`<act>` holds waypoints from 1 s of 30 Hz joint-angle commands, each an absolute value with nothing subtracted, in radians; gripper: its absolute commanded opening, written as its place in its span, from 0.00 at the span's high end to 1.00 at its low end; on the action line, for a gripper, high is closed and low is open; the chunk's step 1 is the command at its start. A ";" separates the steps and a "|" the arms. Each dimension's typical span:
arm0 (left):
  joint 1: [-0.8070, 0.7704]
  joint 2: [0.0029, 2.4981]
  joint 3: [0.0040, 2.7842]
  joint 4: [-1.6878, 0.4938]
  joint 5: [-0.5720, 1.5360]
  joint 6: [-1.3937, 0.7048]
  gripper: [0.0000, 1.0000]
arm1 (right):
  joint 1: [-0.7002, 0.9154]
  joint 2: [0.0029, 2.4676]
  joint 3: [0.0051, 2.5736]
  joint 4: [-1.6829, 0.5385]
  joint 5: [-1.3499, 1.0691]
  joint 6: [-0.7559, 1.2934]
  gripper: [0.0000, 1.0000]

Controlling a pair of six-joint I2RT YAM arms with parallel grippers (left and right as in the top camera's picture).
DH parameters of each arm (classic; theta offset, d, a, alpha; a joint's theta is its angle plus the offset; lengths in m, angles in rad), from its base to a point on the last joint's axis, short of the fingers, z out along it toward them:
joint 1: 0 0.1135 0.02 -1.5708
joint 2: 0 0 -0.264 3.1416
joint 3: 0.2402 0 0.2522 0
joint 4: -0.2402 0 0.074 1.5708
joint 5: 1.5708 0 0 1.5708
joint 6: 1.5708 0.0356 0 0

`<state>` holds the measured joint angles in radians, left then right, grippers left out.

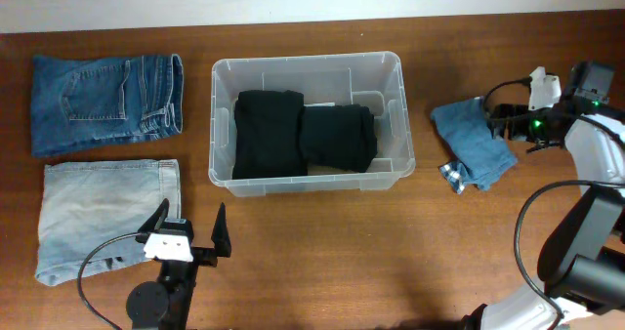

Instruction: Pack container

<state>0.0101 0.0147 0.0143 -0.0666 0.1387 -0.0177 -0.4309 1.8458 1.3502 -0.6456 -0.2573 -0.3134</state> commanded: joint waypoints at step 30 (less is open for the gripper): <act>0.016 0.007 0.009 -0.068 0.135 -0.002 0.01 | -0.302 2.025 1.345 -0.612 -0.234 -0.509 0.01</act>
